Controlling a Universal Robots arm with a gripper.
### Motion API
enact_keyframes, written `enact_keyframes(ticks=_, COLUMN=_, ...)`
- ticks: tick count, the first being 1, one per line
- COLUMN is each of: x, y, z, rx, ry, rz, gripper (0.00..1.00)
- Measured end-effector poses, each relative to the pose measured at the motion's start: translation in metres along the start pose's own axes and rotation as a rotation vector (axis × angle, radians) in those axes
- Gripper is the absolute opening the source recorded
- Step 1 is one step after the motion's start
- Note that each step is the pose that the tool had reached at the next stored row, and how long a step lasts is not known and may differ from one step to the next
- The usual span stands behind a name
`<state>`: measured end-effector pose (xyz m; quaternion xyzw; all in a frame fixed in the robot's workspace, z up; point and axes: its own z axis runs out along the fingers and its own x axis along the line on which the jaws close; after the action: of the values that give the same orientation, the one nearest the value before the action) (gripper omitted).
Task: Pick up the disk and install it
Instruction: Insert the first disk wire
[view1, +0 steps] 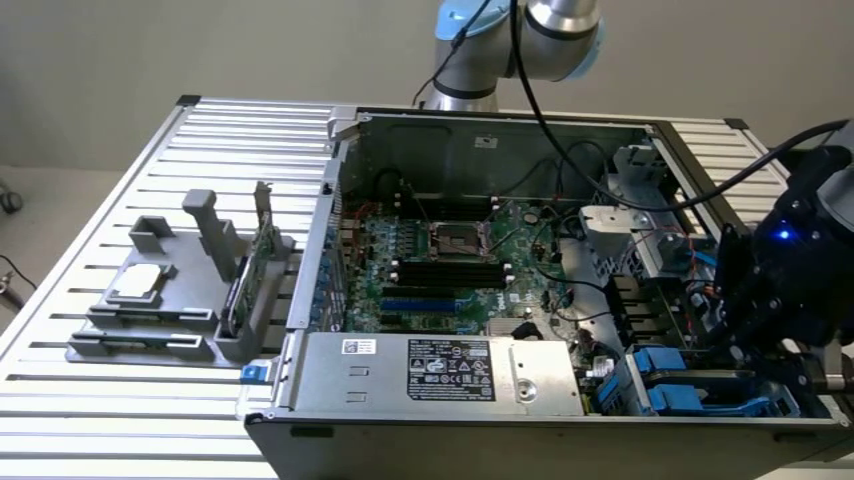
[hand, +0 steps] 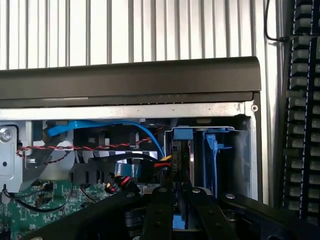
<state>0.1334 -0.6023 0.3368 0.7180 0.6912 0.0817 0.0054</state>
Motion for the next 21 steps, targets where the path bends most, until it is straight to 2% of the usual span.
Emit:
enact_keyframes(ticks=12, x=0.0003, y=-0.0002, z=0.0015, rx=-0.001, ry=-0.0091, rz=0.006, gripper=0.17)
enact_keyframes(ticks=21, x=0.0007, y=-0.0005, z=0.0033, rx=-0.0016, ry=-0.0212, rz=0.006, gripper=0.17)
